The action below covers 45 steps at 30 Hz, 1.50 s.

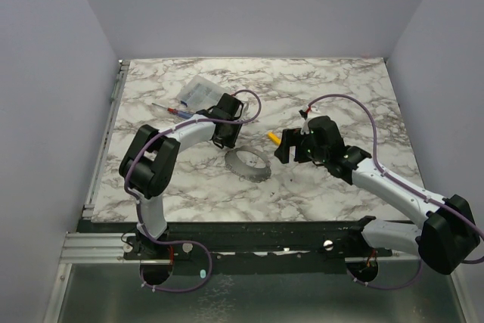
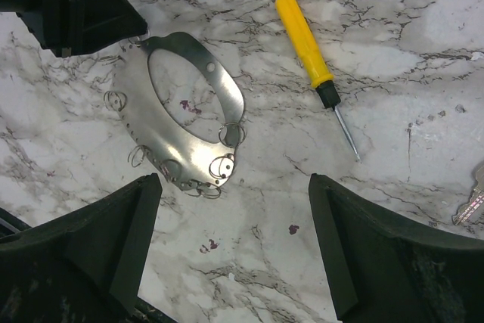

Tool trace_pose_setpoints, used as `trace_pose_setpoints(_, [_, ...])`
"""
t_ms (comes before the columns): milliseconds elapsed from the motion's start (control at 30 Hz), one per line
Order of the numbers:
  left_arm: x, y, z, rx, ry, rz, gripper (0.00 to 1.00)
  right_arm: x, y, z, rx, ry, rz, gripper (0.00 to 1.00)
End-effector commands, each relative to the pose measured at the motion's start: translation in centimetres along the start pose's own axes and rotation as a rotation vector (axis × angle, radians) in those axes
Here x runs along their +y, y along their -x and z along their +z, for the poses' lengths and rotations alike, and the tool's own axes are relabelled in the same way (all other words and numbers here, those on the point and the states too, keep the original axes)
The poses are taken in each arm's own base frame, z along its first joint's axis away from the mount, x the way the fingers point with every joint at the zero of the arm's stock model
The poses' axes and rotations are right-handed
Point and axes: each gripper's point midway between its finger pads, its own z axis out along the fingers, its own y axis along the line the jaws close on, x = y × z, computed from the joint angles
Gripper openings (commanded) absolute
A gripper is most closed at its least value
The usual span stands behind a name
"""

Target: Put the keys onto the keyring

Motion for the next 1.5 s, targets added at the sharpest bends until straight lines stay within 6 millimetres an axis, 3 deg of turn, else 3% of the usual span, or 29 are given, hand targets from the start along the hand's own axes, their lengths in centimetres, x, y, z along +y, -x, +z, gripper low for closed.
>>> trace_pose_setpoints(0, [-0.5,-0.6,0.3,0.028,-0.036,0.006,0.3,0.6,0.4,0.1,-0.004,0.022,-0.003,0.89])
trace_pose_setpoints(333, [-0.9,-0.5,0.3,0.028,-0.057,0.003,0.0,0.5,0.3,0.1,-0.001,0.018,-0.003,0.89])
trace_pose_setpoints(533, [-1.0,0.3,-0.5,-0.004,-0.049,0.015,0.0,0.5,0.5,0.4,0.0,0.017,-0.007,0.89])
trace_pose_setpoints(900, [-1.6,2.5,-3.8,-0.143,0.038,0.119,0.0,1.0,1.8,0.2,-0.03,0.025,-0.021,0.89])
trace_pose_setpoints(1100, [-2.6,4.4,-6.6,-0.265,0.033,0.162,0.0,2.1,2.7,-0.9,-0.066,0.087,-0.046,0.89])
trace_pose_setpoints(1467, [-4.3,7.5,-13.8,-0.513,-0.041,0.239,0.0,4.6,5.5,-3.7,-0.185,0.213,-0.115,0.89])
